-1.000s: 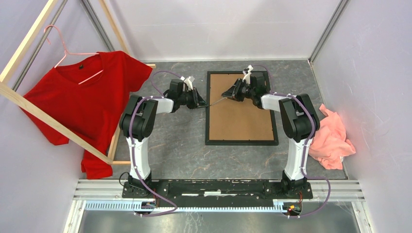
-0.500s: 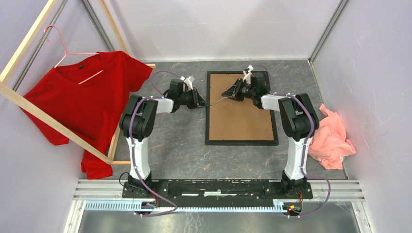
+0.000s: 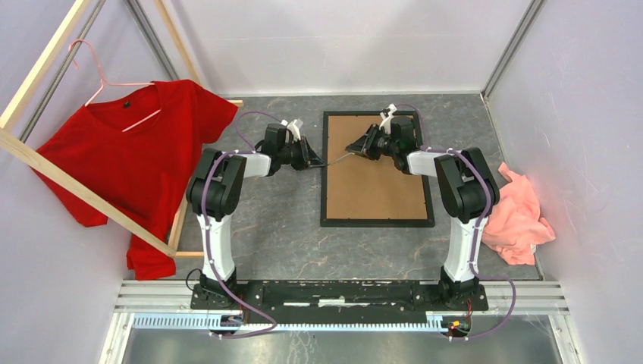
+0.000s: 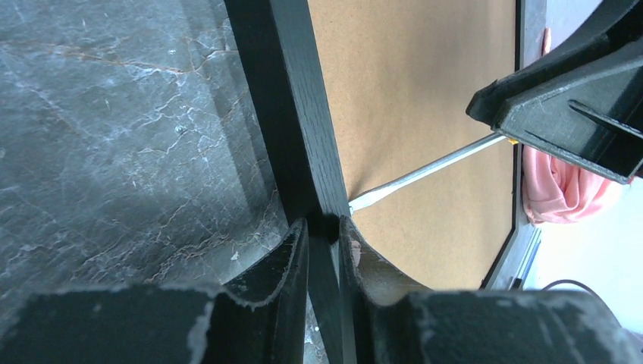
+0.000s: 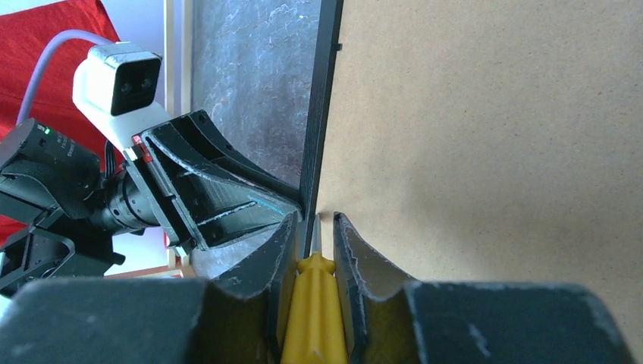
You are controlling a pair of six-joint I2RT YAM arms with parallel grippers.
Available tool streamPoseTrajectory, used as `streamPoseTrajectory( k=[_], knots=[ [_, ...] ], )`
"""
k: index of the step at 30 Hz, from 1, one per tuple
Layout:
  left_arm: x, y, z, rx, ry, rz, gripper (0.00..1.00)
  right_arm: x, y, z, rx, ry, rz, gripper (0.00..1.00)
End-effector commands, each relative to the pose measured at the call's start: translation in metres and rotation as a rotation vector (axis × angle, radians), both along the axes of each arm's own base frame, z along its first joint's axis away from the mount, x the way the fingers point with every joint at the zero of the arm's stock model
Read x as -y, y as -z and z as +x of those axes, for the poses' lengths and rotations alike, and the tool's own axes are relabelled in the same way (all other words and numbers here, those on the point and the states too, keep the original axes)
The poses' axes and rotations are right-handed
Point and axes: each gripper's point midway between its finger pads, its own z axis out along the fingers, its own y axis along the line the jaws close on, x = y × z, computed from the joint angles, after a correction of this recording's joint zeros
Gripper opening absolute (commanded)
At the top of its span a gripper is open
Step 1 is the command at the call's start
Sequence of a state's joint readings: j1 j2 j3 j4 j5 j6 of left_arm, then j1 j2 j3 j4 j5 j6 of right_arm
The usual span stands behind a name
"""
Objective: Take the photo out of the frame
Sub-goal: Release the photo frame item from the photo frame.
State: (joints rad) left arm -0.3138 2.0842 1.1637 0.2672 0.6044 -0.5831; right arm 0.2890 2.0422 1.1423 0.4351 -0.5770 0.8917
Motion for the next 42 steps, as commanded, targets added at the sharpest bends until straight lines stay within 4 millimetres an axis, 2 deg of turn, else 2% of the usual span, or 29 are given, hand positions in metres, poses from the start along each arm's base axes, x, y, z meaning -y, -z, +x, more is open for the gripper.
streamPoseTrajectory(
  k=[1,7,11,18,23,26,30,35,42],
  knots=[
    [-0.001,0.032,-0.009,-0.065,-0.058,0.094,0.25,-0.056,-0.017,-0.059,-0.051,-0.198,0.033,0.00],
    [0.003,0.036,-0.012,-0.071,-0.051,0.110,0.25,-0.068,-0.017,-0.073,-0.061,-0.223,0.026,0.00],
    [0.003,0.038,-0.012,-0.075,-0.050,0.115,0.20,-0.072,-0.021,-0.075,-0.043,-0.232,0.024,0.00],
    [0.007,0.038,-0.015,-0.079,-0.034,0.107,0.16,-0.072,-0.001,-0.069,-0.041,-0.212,-0.028,0.00],
    [0.010,0.038,-0.017,-0.076,-0.028,0.110,0.15,-0.086,-0.014,-0.062,0.034,-0.238,-0.114,0.00],
    [0.010,0.037,-0.017,-0.074,-0.027,0.110,0.15,-0.098,-0.020,-0.065,0.071,-0.263,-0.163,0.00],
    [0.011,0.037,-0.017,-0.074,-0.025,0.110,0.15,-0.111,-0.020,-0.069,0.091,-0.288,-0.213,0.00],
    [0.010,0.038,-0.018,-0.077,-0.028,0.111,0.15,-0.114,-0.015,-0.072,0.065,-0.275,-0.247,0.00],
    [0.013,0.040,-0.021,-0.086,-0.037,0.123,0.11,-0.121,-0.037,-0.084,0.005,-0.262,-0.163,0.00]
  ],
)
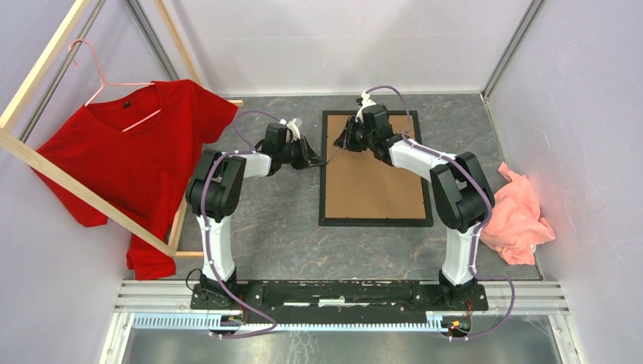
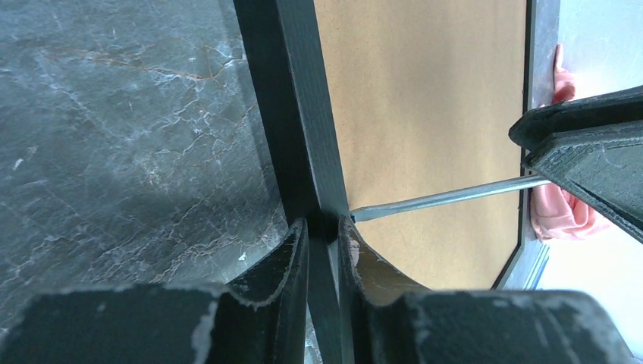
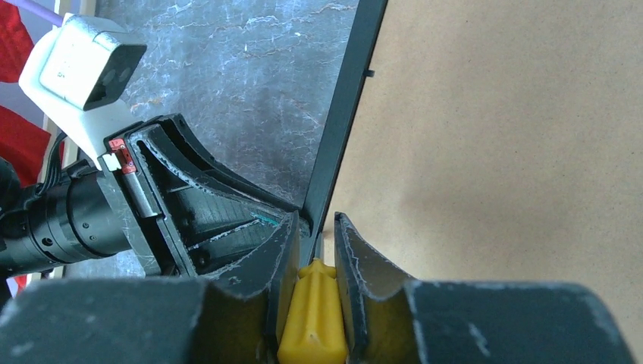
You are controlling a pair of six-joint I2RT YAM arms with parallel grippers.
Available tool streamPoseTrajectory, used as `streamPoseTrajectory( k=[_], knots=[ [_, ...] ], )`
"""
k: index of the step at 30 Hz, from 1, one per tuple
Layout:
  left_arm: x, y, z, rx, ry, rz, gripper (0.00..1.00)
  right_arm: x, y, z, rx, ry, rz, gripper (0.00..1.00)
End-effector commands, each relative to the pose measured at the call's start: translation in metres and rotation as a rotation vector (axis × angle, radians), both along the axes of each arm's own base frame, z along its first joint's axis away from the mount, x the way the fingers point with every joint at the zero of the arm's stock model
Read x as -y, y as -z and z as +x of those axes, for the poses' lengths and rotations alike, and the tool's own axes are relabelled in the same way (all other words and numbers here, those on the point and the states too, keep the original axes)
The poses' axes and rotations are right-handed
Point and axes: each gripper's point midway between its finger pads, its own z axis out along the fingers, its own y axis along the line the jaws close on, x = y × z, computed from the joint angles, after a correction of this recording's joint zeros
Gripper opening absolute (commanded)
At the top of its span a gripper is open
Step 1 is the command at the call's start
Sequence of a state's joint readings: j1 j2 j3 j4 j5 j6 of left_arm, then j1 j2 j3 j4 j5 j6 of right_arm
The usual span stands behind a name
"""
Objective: Take the photo out of the frame
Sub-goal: Release the photo frame item from the photo frame.
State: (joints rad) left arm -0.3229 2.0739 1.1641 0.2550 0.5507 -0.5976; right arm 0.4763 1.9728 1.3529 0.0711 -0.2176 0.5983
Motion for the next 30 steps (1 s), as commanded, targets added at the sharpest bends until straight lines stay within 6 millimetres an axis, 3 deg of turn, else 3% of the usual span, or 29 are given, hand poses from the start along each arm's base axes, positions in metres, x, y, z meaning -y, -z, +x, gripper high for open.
streamPoseTrajectory(
  k=[1,7,11,18,21,25,27,30],
  knots=[
    [0.015,0.040,-0.025,-0.088,0.000,0.098,0.09,-0.083,-0.013,-0.091,-0.229,-0.245,0.198,0.00],
    [0.026,0.043,-0.034,-0.111,0.002,0.117,0.03,-0.092,-0.018,-0.112,-0.236,-0.242,0.160,0.00],
    [0.030,0.041,-0.036,-0.111,0.008,0.123,0.03,-0.100,-0.024,-0.108,-0.173,-0.234,0.050,0.00],
    [0.029,0.039,-0.034,-0.103,0.006,0.127,0.02,-0.108,-0.014,-0.110,-0.183,-0.245,0.021,0.00],
    [0.029,0.039,-0.034,-0.103,0.009,0.122,0.02,-0.109,-0.019,-0.106,-0.163,-0.253,0.010,0.00],
    [0.021,0.033,-0.028,-0.095,-0.005,0.105,0.03,-0.091,-0.041,-0.096,-0.070,-0.279,-0.002,0.00],
    [0.017,0.026,-0.023,-0.082,-0.015,0.087,0.05,-0.078,-0.062,-0.093,-0.003,-0.311,0.050,0.00],
    [0.012,0.014,-0.016,-0.062,-0.023,0.063,0.09,-0.045,-0.083,-0.083,0.067,-0.305,0.105,0.00]
  ],
)
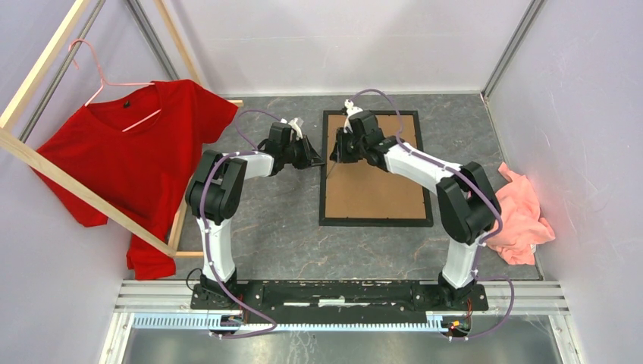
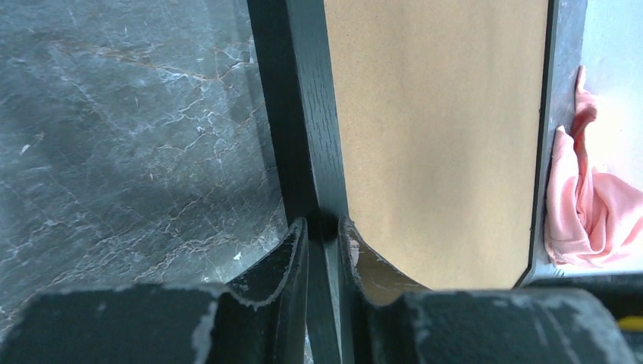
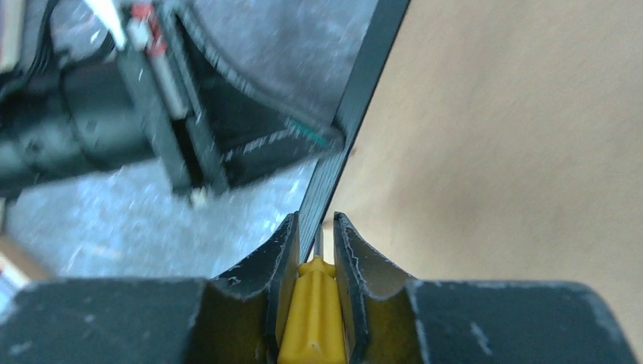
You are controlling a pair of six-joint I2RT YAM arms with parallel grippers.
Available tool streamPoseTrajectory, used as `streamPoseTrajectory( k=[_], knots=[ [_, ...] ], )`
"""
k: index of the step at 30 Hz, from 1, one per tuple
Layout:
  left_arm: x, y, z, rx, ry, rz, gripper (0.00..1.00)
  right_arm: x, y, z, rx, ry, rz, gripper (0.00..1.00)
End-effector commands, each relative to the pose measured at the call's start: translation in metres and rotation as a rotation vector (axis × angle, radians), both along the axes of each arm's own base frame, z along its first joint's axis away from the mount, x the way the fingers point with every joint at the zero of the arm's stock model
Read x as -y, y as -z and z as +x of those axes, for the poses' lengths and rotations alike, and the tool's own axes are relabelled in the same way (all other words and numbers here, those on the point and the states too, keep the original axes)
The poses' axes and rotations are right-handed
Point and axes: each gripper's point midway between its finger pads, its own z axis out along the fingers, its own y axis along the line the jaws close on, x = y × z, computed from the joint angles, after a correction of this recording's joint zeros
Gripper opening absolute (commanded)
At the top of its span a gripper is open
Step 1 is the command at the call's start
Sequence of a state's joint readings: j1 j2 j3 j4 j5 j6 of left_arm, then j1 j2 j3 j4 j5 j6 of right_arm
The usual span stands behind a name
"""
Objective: Take the photo out of the frame
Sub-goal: Release the photo frame item from the photo frame.
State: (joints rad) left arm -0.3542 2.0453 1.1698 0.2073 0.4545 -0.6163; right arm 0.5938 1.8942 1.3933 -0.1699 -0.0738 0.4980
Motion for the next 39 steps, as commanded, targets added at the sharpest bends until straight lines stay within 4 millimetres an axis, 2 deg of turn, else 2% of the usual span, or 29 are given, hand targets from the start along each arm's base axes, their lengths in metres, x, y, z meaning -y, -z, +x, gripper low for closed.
streamPoseTrajectory(
  k=[1,4,7,12,15,19,29,35,39],
  knots=[
    [0.009,0.013,-0.015,-0.051,0.034,0.002,0.11,-0.022,-0.084,-0.036,0.069,-0.259,0.327,0.00],
    [0.007,0.001,-0.010,-0.028,0.034,-0.017,0.16,0.009,-0.102,-0.025,0.122,-0.268,0.384,0.00],
    [0.004,-0.013,-0.004,-0.001,0.035,-0.031,0.22,0.035,-0.104,-0.018,0.137,-0.263,0.408,0.00],
    [-0.007,-0.042,0.020,0.080,0.014,0.005,0.32,0.069,-0.089,-0.013,0.112,-0.181,0.474,0.00],
    [-0.009,-0.049,0.036,0.107,0.009,0.053,0.37,0.082,-0.084,-0.007,0.098,-0.136,0.508,0.00],
    [-0.007,-0.046,0.054,0.103,-0.003,0.078,0.46,0.093,-0.081,-0.005,0.097,-0.113,0.508,0.00],
    [-0.013,-0.011,0.077,0.048,-0.047,0.181,0.48,0.121,-0.091,0.000,0.129,-0.049,0.536,0.00],
    [-0.006,-0.006,0.078,0.042,-0.028,0.184,0.48,0.128,-0.090,0.003,0.137,-0.024,0.537,0.00],
    [0.000,-0.005,0.076,0.040,-0.012,0.174,0.48,0.131,-0.083,0.005,0.128,0.000,0.524,0.00]
  ],
)
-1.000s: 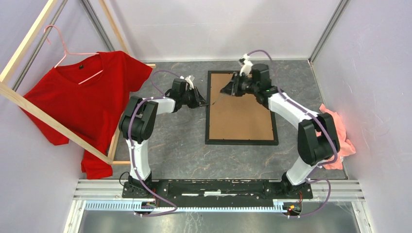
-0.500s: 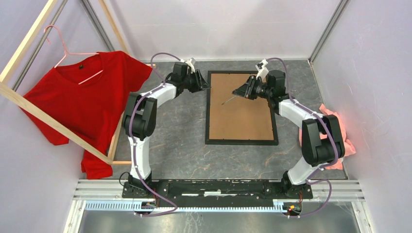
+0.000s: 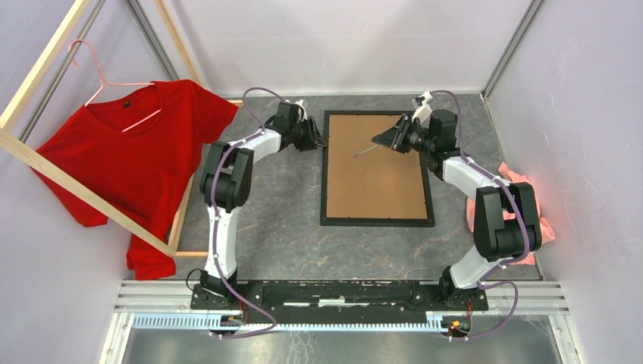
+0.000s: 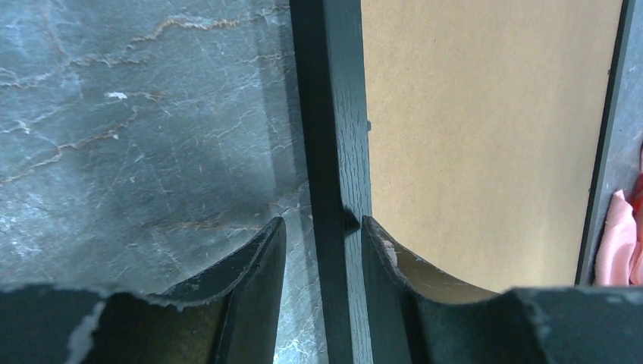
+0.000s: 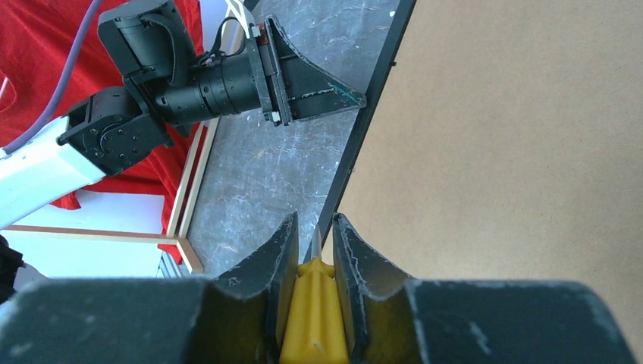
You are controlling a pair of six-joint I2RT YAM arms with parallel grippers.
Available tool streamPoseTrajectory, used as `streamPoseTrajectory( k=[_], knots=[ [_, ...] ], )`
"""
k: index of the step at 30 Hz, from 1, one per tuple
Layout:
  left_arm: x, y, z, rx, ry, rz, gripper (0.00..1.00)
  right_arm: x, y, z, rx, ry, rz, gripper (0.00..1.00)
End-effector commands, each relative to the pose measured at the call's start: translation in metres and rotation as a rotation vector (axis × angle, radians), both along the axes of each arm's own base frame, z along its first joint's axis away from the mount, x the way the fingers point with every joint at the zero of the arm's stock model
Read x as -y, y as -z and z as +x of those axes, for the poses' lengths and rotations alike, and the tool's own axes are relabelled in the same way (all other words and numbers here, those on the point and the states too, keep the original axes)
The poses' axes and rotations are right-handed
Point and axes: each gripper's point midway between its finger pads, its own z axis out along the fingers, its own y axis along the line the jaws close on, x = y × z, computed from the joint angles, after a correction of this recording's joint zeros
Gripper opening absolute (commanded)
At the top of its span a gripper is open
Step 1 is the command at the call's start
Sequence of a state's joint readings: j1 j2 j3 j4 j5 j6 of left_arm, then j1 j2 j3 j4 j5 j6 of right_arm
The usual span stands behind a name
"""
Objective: Take the photo out of the frame
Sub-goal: Release the photo frame item from the photo frame, then move the photo frame to the center of the board.
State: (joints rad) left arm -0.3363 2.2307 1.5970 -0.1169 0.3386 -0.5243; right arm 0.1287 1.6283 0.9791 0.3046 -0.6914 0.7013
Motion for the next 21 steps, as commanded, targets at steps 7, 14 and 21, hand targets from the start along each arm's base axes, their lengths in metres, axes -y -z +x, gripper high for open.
streamPoseTrajectory(
  k=[7,14,21],
  knots=[
    [0.013,0.008,-0.004,0.014,0.059,0.028,0.48,0.008,-0.002,0.007,0.037,0.048,-0.025,0.00],
    [0.017,0.019,-0.019,-0.016,0.075,0.029,0.37,0.009,0.004,0.008,0.019,0.052,-0.029,0.00],
    [0.017,0.023,-0.046,-0.053,0.091,-0.007,0.20,0.011,0.006,0.008,0.017,0.060,-0.032,0.00]
  ],
)
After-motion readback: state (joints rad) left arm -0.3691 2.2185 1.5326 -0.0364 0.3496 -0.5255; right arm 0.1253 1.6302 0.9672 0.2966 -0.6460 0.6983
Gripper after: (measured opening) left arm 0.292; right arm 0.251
